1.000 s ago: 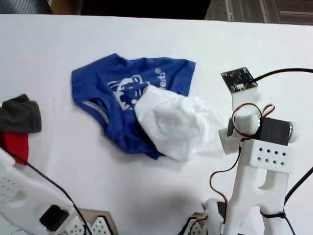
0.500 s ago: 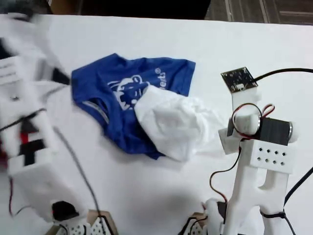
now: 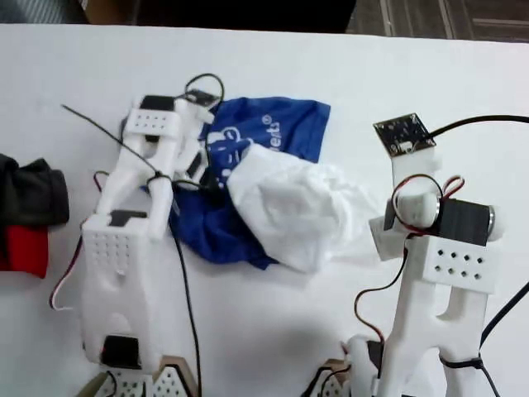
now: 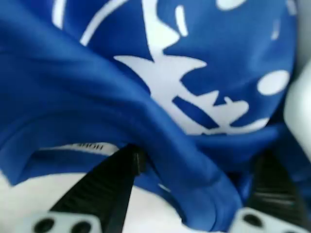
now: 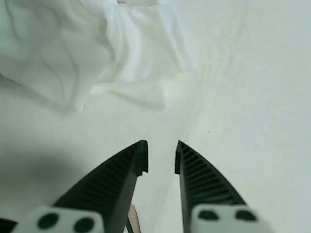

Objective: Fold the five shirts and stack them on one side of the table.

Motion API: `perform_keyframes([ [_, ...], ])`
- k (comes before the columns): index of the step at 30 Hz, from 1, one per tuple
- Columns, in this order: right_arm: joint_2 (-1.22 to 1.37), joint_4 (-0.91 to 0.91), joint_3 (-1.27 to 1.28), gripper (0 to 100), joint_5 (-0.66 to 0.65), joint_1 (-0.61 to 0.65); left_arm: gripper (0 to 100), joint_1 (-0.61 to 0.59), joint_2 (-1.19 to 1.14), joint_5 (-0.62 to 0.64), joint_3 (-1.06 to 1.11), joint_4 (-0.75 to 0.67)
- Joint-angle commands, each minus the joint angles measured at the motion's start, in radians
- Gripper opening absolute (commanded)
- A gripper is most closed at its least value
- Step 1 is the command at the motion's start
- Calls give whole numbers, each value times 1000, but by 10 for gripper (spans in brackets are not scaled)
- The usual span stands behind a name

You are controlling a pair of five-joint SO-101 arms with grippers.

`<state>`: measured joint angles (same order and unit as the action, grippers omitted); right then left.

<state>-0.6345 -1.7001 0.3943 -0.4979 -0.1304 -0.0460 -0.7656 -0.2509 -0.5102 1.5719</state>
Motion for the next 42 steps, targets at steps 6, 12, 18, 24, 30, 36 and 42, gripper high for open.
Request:
perform_keyframes([
  [6, 1, 2, -5, 109, -6, -12, 28, -187, 46, 41, -282, 187],
  [12, 1, 2, -5, 109, -6, -12, 24, -437, 253, -14, -509, 212],
  [18, 7, 4, -3, 109, -6, -7, 24, -718, 473, -20, -694, 201],
  [24, 8, 8, -3, 109, -6, -5, 25, -934, 537, -21, -796, 183],
  [30, 8, 8, -3, 121, -6, 67, 46, -985, 537, -130, -733, 181],
  [36, 4, 8, -3, 327, 3, 171, 283, -1014, 542, -272, -708, 181],
  [42, 10, 10, -3, 411, 3, 262, 399, -1011, 540, -259, -710, 48],
])
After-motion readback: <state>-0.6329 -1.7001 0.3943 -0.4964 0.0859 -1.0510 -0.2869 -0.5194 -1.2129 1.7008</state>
